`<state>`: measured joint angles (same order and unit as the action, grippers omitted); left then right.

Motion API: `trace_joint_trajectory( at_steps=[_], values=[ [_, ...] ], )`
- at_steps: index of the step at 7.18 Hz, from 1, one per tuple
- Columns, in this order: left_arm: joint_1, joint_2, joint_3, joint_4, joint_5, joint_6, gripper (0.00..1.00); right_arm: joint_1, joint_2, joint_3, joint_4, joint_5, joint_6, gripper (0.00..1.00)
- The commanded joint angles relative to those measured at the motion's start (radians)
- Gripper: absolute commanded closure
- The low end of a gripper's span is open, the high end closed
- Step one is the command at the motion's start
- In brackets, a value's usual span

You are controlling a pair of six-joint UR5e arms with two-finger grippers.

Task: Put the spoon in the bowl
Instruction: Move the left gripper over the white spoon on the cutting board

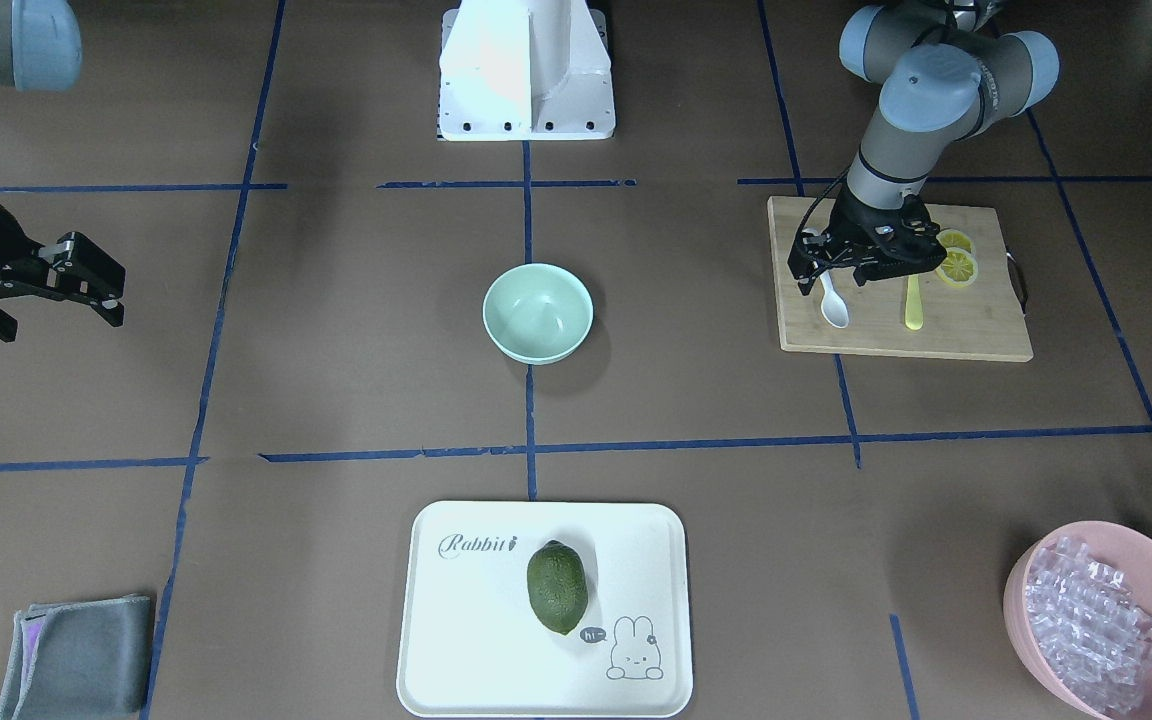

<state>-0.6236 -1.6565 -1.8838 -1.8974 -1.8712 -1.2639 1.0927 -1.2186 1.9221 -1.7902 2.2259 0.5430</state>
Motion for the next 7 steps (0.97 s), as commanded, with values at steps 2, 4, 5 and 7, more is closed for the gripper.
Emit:
trace_joint_trajectory(
  at_steps=[2, 4, 5, 7],
  values=[
    [0.002, 0.009, 0.017, -0.066, -0.002, -0.011, 0.18, 0.000, -0.001, -0.002, 0.000, 0.000, 0.002, 0.00],
    [0.004, 0.011, 0.049, -0.121, 0.000, -0.019, 0.18, 0.000, -0.001, 0.000, 0.000, -0.002, 0.003, 0.00],
    [0.004, 0.011, 0.051, -0.121, 0.000, -0.019, 0.18, 0.000, -0.002, 0.000, 0.000, -0.002, 0.003, 0.00],
    [0.012, 0.021, 0.040, -0.117, -0.002, -0.019, 0.19, 0.000, -0.002, 0.000, 0.000, -0.002, 0.005, 0.00]
  ],
)
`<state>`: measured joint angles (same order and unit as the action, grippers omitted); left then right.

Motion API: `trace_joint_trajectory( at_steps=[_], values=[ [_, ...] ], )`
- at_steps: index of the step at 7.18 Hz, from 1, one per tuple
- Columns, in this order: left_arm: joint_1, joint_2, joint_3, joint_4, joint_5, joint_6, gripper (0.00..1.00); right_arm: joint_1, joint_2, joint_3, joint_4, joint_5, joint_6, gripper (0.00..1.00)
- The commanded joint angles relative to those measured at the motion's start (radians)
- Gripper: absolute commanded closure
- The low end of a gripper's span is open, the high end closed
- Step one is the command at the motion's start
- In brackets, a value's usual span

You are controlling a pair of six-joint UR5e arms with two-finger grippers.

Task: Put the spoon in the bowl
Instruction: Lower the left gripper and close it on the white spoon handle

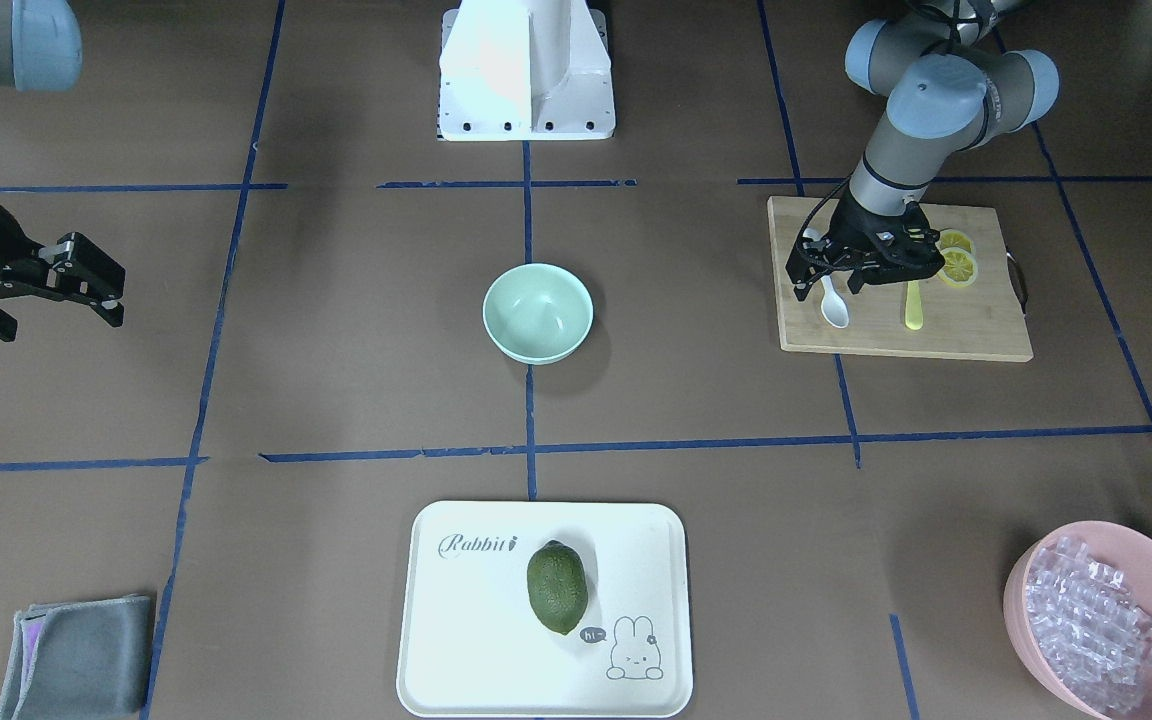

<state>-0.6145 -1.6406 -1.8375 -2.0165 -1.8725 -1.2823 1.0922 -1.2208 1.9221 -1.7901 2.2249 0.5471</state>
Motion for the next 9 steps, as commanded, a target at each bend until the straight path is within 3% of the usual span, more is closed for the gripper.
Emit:
trace_joint_trajectory(
  at_steps=[1, 9],
  values=[
    [0.012, 0.005, -0.011, 0.007, 0.000, 0.000, 0.19, 0.000, 0.000, 0.002, 0.000, 0.001, 0.001, 0.00],
    [0.025, 0.030, -0.029, 0.008, 0.000, -0.005, 0.30, 0.000, -0.002, -0.002, 0.001, -0.001, 0.007, 0.00]
  ],
)
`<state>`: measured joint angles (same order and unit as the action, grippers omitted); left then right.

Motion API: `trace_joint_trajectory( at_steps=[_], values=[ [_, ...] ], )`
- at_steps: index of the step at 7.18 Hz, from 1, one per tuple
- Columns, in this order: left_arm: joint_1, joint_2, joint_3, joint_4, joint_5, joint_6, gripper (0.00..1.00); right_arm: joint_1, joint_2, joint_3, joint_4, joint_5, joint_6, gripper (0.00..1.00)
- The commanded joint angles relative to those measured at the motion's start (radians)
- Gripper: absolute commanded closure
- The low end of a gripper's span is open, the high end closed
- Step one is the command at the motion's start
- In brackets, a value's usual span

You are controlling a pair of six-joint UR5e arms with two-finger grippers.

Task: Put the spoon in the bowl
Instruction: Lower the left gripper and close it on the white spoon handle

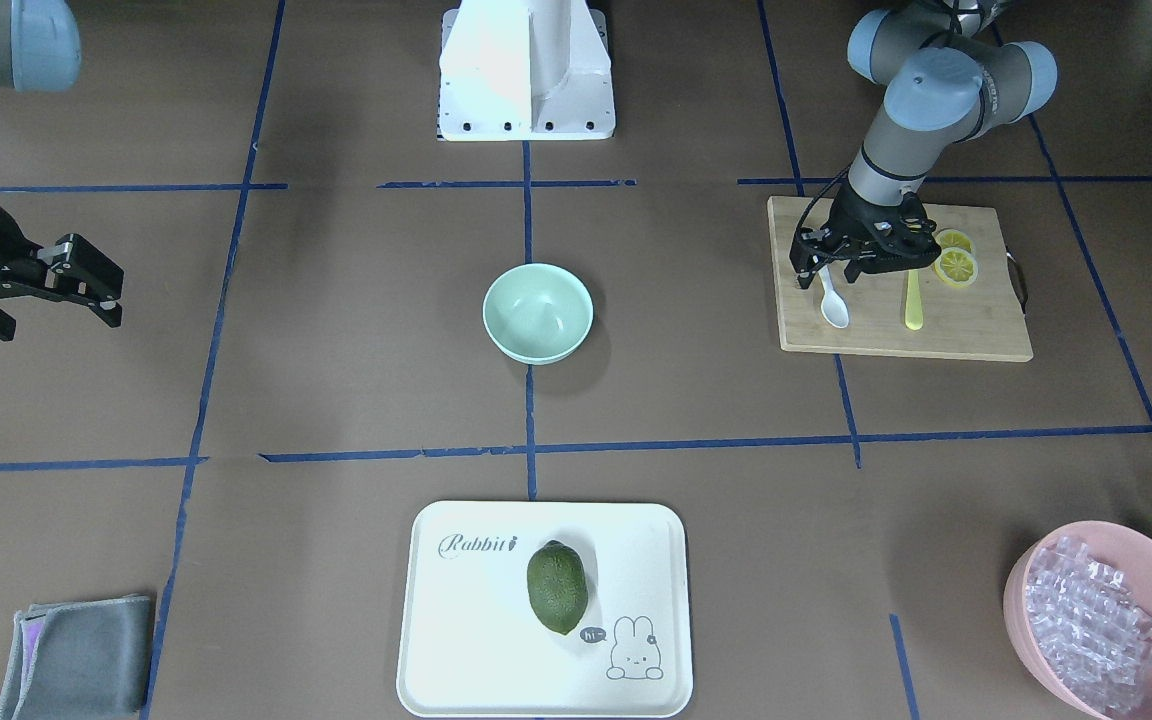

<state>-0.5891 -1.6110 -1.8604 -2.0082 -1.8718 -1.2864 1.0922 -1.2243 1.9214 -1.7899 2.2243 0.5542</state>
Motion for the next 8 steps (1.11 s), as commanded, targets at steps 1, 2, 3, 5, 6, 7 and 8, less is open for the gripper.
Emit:
trace_joint_trajectory(
  at_steps=[1, 2, 3, 5, 6, 7, 8],
  values=[
    [0.000, 0.002, -0.020, 0.003, -0.004, -0.001, 0.31, 0.000, 0.000, -0.001, 0.000, 0.000, 0.000, 0.00],
    [0.000, 0.002, -0.023, 0.003, -0.026, -0.001, 0.32, 0.000, -0.001, -0.001, 0.001, 0.000, 0.000, 0.00],
    [0.000, 0.006, -0.022, 0.002, -0.026, -0.001, 0.32, 0.000, -0.001, -0.001, 0.000, 0.002, 0.000, 0.00],
    [0.000, 0.013, -0.022, 0.003, -0.026, -0.001, 0.35, 0.000, -0.001, -0.004, 0.000, 0.000, -0.002, 0.00],
    [0.000, 0.013, -0.022, 0.002, -0.026, 0.001, 0.38, 0.000, -0.001, -0.005, 0.000, 0.000, -0.002, 0.00],
    [0.000, 0.014, -0.020, 0.003, -0.026, -0.001, 0.40, 0.000, 0.000, -0.005, 0.000, 0.000, -0.002, 0.00],
    [0.000, 0.014, -0.017, 0.003, -0.026, -0.001, 0.43, 0.000, 0.002, -0.004, 0.000, 0.000, -0.002, 0.00]
  ],
)
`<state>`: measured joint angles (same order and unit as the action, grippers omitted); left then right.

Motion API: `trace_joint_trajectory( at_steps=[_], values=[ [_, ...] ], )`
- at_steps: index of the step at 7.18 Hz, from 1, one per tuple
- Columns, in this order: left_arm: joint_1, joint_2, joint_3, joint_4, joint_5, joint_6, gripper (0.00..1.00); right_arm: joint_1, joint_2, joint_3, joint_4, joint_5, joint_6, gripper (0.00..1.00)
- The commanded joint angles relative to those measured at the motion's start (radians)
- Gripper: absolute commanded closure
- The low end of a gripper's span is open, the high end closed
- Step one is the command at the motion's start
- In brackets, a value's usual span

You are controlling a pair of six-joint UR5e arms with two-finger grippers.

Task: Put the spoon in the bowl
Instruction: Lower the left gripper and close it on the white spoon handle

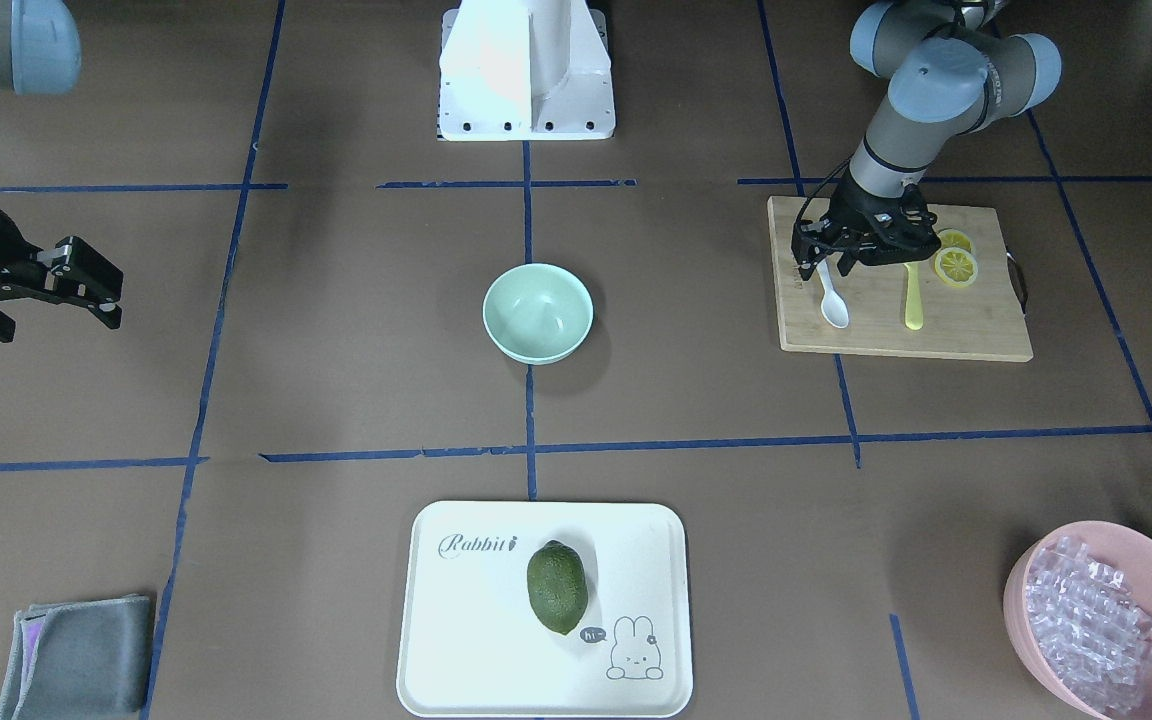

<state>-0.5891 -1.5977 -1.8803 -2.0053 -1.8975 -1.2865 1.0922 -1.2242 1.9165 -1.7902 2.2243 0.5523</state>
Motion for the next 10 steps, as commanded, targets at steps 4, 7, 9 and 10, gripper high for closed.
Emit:
trace_joint_trajectory(
  at_steps=[4, 7, 9, 10],
  values=[
    [0.000, 0.004, -0.002, 0.000, -0.003, 0.000, 0.97, 0.000, 0.000, 0.002, 0.000, 0.001, 0.001, 0.00],
    [-0.037, 0.050, -0.180, 0.154, -0.111, -0.002, 1.00, 0.002, 0.000, 0.013, 0.000, 0.005, 0.001, 0.00],
    [-0.048, -0.067, -0.342, 0.450, -0.135, -0.002, 1.00, 0.002, -0.001, 0.018, 0.000, 0.005, 0.001, 0.00],
    [-0.045, -0.188, -0.332, 0.506, -0.141, -0.031, 1.00, 0.002, -0.004, 0.016, 0.000, 0.001, 0.001, 0.00]
  ],
)
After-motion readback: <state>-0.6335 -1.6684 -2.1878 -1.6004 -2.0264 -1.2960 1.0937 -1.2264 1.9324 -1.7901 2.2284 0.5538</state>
